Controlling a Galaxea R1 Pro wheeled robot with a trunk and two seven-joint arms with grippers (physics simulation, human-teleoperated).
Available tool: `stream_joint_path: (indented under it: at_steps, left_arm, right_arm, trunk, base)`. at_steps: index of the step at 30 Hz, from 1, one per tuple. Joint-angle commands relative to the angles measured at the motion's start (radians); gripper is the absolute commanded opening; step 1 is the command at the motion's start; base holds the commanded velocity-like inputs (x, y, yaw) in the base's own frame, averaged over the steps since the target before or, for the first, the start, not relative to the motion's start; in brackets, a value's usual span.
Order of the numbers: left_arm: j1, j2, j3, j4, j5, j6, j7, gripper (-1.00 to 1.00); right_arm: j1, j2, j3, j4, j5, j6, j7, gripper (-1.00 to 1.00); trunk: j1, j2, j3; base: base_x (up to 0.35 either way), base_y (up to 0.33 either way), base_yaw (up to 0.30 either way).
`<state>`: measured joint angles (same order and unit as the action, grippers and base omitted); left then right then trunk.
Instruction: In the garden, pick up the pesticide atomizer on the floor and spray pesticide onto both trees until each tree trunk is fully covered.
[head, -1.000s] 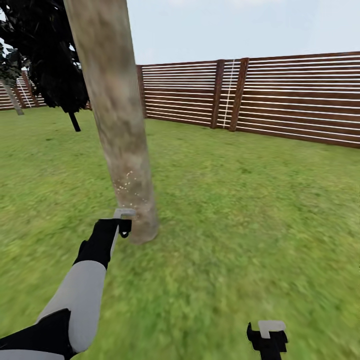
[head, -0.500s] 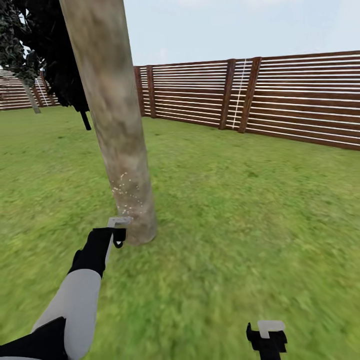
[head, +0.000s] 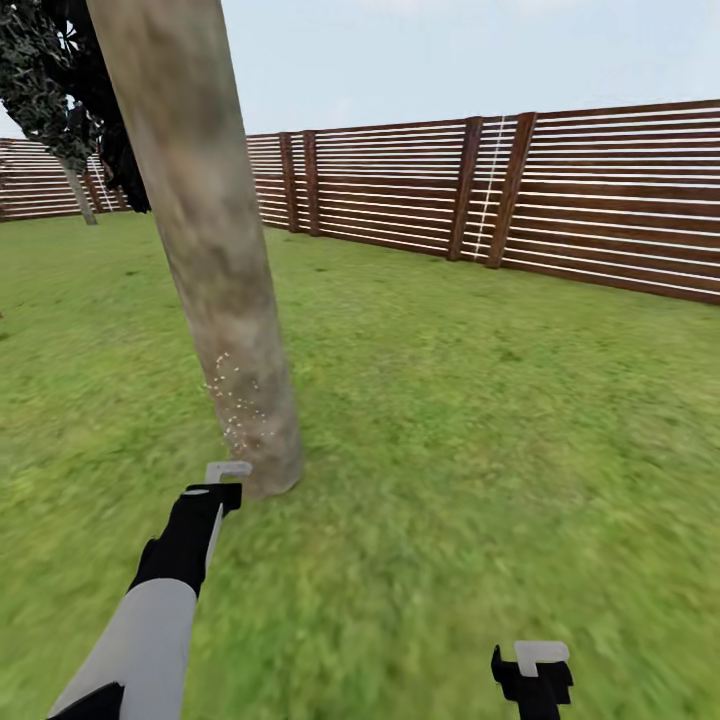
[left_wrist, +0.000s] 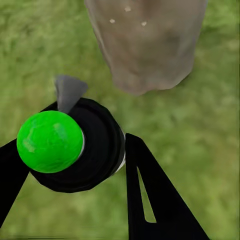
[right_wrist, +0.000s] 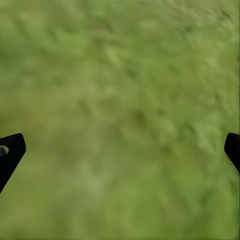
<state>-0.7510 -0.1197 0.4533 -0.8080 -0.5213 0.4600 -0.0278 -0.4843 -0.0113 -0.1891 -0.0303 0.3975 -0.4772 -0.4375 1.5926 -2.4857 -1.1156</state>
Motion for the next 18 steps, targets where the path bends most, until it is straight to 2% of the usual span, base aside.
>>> stream_joint_path:
  at_steps: [1,9,14,18]
  left_arm:
    - [0.001,-0.001,0.006,-0.002,-0.005,-0.002,0.001,-1.00]
    - [0.021,0.001,0.014,0.006,0.000,-0.008,0.011,-1.00]
    - [0.029,0.002,0.015,0.008,0.001,-0.008,0.050,-1.00]
    - [0.030,0.003,0.037,0.010,0.004,-0.009,0.065,-1.00]
  right_arm:
    - [0.000,0.000,-0.008,0.001,0.011,-0.003,-0.003,1.00]
    - [-0.001,0.001,-0.007,0.001,0.011,-0.003,-0.003,1.00]
    - [0.000,-0.004,-0.009,0.001,0.012,-0.003,-0.003,1.00]
    - [0.000,-0.004,-0.009,0.001,0.012,-0.003,-0.004,1.00]
  trunk:
    - [0.000,0.000,-0.001]
    - [0.000,0.000,-0.001]
    - [0.000,0.000,-0.001]
    - [0.000,0.000,-0.001]
  base:
    - [0.074,-0.275,0.262]
    - [0.087,-0.273,0.267]
    - [-0.081,-0.274,0.031]
    - [0.004,-0.275,0.001]
